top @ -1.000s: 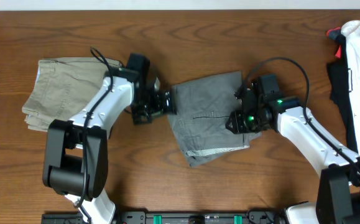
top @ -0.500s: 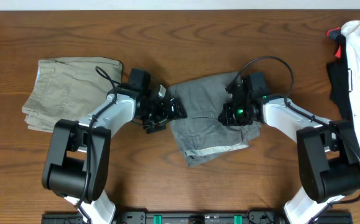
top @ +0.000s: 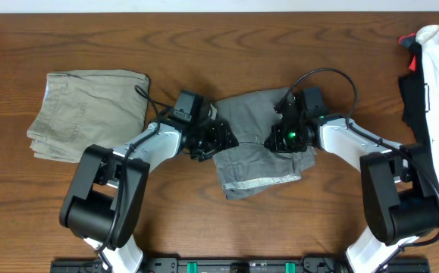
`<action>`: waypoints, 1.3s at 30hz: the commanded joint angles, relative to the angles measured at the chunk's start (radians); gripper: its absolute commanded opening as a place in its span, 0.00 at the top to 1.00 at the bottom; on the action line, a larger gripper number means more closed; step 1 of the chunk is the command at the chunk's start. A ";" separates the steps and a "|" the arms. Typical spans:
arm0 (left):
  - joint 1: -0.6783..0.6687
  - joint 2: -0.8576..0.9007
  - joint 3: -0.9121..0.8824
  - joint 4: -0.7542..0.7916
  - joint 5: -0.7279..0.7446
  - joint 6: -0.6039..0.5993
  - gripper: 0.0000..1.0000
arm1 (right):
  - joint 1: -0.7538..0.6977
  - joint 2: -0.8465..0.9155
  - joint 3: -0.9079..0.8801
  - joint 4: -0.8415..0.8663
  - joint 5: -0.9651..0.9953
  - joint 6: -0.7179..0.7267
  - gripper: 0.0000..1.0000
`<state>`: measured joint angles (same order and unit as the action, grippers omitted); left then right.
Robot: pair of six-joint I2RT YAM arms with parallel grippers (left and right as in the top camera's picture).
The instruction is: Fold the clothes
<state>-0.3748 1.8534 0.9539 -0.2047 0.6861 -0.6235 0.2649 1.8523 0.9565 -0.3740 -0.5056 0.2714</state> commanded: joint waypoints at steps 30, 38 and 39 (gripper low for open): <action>0.423 -0.463 0.170 -0.514 -0.095 0.851 0.94 | -0.084 -0.580 0.255 -0.420 0.087 -0.185 0.99; 0.659 -0.441 0.224 -0.460 -0.093 0.963 0.94 | -0.082 -0.575 0.255 -0.431 0.087 -0.162 0.99; 0.679 -0.430 0.229 -0.460 -0.098 0.972 0.94 | -0.082 -0.575 0.255 -0.431 0.087 -0.155 0.99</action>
<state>0.2596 1.4055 1.1294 -0.6754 0.5877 0.2577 0.1806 1.2743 1.2156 -0.8047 -0.4255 0.0841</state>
